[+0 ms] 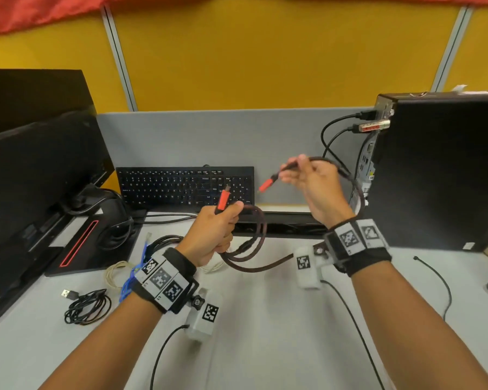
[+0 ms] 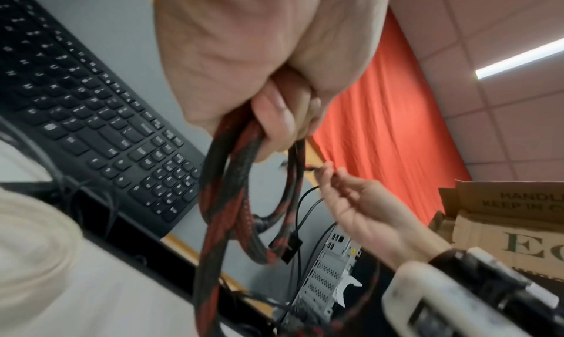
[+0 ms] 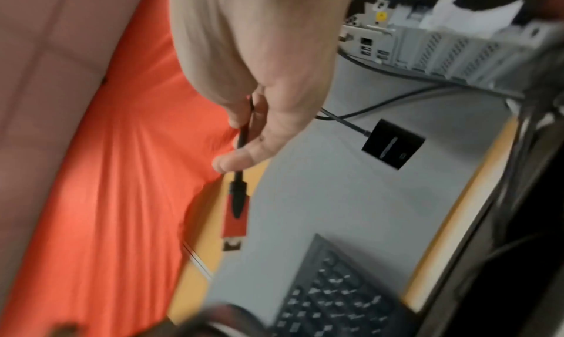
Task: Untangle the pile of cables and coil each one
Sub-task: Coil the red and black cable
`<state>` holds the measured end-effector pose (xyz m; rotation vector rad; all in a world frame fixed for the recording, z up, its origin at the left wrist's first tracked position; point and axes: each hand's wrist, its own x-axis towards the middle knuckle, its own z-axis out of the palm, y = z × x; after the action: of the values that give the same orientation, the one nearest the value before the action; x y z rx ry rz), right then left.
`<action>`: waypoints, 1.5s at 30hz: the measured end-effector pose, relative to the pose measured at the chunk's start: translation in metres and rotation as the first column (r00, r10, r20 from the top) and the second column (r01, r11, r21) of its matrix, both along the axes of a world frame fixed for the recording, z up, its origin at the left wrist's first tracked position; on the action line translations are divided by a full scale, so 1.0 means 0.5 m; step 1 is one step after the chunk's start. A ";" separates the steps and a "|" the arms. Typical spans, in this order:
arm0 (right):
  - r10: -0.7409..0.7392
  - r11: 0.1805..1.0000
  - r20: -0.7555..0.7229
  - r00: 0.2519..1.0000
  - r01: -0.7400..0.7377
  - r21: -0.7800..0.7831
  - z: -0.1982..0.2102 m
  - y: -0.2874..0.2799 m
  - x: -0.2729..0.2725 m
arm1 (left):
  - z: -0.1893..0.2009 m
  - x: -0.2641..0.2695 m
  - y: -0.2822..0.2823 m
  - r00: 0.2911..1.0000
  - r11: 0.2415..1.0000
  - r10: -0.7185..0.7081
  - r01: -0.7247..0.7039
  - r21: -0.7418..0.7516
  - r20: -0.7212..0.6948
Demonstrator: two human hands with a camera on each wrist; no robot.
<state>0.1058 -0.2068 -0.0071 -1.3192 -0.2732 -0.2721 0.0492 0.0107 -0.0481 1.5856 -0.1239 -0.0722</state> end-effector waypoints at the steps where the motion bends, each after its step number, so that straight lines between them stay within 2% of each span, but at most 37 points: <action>1: 0.065 0.990 0.022 0.998 -0.067 0.125 0.015 -0.003 -0.005 | -0.011 0.001 -0.002 0.999 0.999 0.032 -0.032 -0.017 -0.025; 3: 0.239 0.945 0.064 0.969 -0.247 0.216 0.036 -0.007 -0.019 | -0.027 0.007 -0.008 0.994 0.993 0.061 -0.070 -0.098 -0.085; 4: 0.349 0.919 0.073 0.934 -0.357 0.168 0.041 -0.006 -0.029 | -0.032 0.011 -0.012 0.991 0.985 0.047 -0.067 -0.160 -0.122; 6: 0.578 0.815 0.035 0.815 -0.574 -0.085 0.041 0.000 -0.047 | -0.032 0.017 -0.023 0.982 0.954 -0.018 -0.039 -0.296 -0.186; 8: 0.734 0.588 -0.081 0.674 -0.691 -0.420 0.026 0.014 -0.064 | -0.024 0.022 -0.031 0.980 0.913 -0.080 -0.003 -0.408 -0.184; 10: 0.768 0.368 -0.191 0.611 -0.666 -0.648 0.002 0.031 -0.073 | -0.012 0.025 -0.032 0.984 0.883 -0.103 0.024 -0.470 -0.145; 15: 0.672 0.073 -0.335 0.660 -0.510 -0.857 -0.043 0.056 -0.085 | 0.013 0.027 0.000 0.986 0.893 -0.142 0.092 -0.441 -0.081; 17: 0.602 -0.083 -0.371 0.707 -0.407 -0.910 -0.056 0.060 -0.088 | 0.021 0.031 0.021 0.992 0.899 -0.126 0.101 -0.425 -0.031; 19: 0.511 -0.205 -0.394 0.764 -0.337 -0.919 -0.066 0.062 -0.090 | 0.029 0.034 0.038 0.989 0.888 -0.145 0.135 -0.439 0.012; 22: 0.447 -0.269 -0.422 0.789 -0.331 -0.904 -0.069 0.065 -0.098 | 0.034 0.035 0.049 0.986 0.900 -0.157 0.164 -0.403 0.052; 24: 0.443 -0.279 -0.414 0.795 -0.317 -0.907 -0.067 0.070 -0.102 | 0.031 0.030 0.044 0.991 0.962 -0.112 0.126 -0.241 0.073; 26: 0.441 -0.271 -0.395 0.806 -0.300 -0.915 -0.069 0.071 -0.101 | 0.026 0.025 0.038 0.994 0.992 -0.066 0.075 -0.097 0.091; 28: 0.453 -0.218 -0.334 0.826 -0.261 -0.940 -0.074 0.063 -0.097 | 0.024 0.026 0.038 0.997 0.997 -0.023 0.029 -0.076 0.070; 29: 0.468 -0.167 -0.276 0.840 -0.222 -0.960 -0.077 0.056 -0.093 | 0.024 0.028 0.040 0.999 0.993 0.009 -0.004 -0.118 0.046; 31: 0.453 -0.015 -0.135 0.881 -0.144 -0.990 -0.085 0.042 -0.085 | 0.024 0.031 0.044 0.998 0.966 0.065 -0.058 -0.250 0.021; 34: 0.269 0.267 0.069 0.961 -0.005 -0.964 -0.100 0.040 -0.074 | 0.021 0.025 0.033 0.989 0.937 0.117 -0.080 -0.339 0.088; 36: 0.168 0.330 0.124 0.978 0.063 -0.942 -0.108 0.053 -0.070 | 0.021 0.019 0.018 0.979 0.923 0.154 -0.094 -0.373 0.134; 38: 0.122 0.386 0.092 0.988 0.039 -0.922 -0.117 0.068 -0.072 | 0.025 0.019 0.006 0.967 0.879 0.219 -0.139 -0.457 0.127; 42: 0.072 0.658 -0.056 0.996 -0.090 -0.748 -0.120 0.098 -0.083 | 0.031 0.022 -0.010 0.945 0.778 0.313 -0.198 -0.596 0.096; 45: 0.093 0.725 -0.122 0.988 -0.151 -0.672 -0.115 0.118 -0.087 | 0.025 0.018 -0.018 0.939 0.771 0.328 -0.201 -0.604 0.106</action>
<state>0.0624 -0.1476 -0.0648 -2.0331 -0.4154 0.0110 0.0581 0.0018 -0.0358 0.9657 -0.0701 0.3331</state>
